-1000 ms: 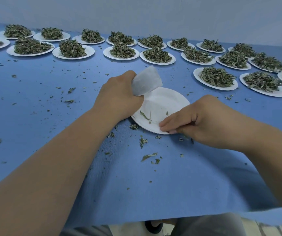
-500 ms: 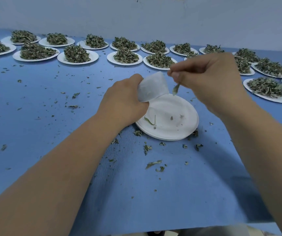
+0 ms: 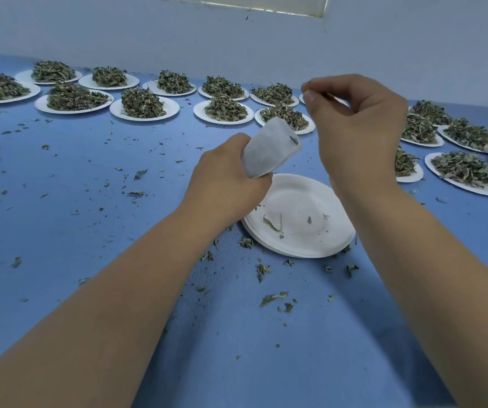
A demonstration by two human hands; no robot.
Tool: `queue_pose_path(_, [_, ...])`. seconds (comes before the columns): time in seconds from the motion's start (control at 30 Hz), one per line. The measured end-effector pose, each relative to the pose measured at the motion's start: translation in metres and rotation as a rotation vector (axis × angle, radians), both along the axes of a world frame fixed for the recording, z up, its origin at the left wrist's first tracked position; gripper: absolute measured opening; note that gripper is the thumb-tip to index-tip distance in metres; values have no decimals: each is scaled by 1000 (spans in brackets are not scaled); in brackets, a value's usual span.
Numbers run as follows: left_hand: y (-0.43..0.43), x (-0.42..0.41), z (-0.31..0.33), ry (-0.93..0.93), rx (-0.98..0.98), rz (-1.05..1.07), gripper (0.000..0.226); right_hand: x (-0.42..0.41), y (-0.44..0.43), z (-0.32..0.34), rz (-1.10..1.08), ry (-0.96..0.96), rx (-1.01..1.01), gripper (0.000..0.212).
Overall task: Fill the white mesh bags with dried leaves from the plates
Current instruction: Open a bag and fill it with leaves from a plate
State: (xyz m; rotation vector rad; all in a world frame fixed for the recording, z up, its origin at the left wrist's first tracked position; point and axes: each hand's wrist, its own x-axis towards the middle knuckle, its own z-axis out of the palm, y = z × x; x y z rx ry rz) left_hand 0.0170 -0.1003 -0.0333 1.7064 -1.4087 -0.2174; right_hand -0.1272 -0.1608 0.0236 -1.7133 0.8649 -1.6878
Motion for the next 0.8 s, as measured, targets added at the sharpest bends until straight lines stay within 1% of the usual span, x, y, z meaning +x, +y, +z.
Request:
queue_pose_path(0.03, [0, 0, 0, 6, 2, 2, 19, 1, 0, 2, -11, 9, -11, 10])
queue_pose_path(0.2, [0, -2, 3, 64, -14, 64, 19, 6, 13, -5, -8, 188, -86, 13])
queue_pose_path(0.3, [0, -3, 5, 75, -7, 72, 19, 4, 18, -7, 65, 247, -77, 12])
queue_pose_path(0.37, [1, -2, 6, 111, -9, 72, 16, 2, 21, -8, 96, 341, -96, 13])
queue_pose_path(0.47, [1, -2, 8, 139, -10, 57, 16, -2, 22, -7, 122, 437, -54, 21])
queue_pose_path(0.57, [2, -2, 8, 153, -11, 49, 17, -7, 20, 1, 152, 405, 19, 32])
queue_pose_path(0.67, [3, -1, 10, 170, -21, 50, 16, -12, 20, 7, 135, 387, 13, 39])
queue_pose_path(0.8, [4, -2, 12, 159, -22, 51, 17, -16, 21, 5, 173, 565, -60, 43])
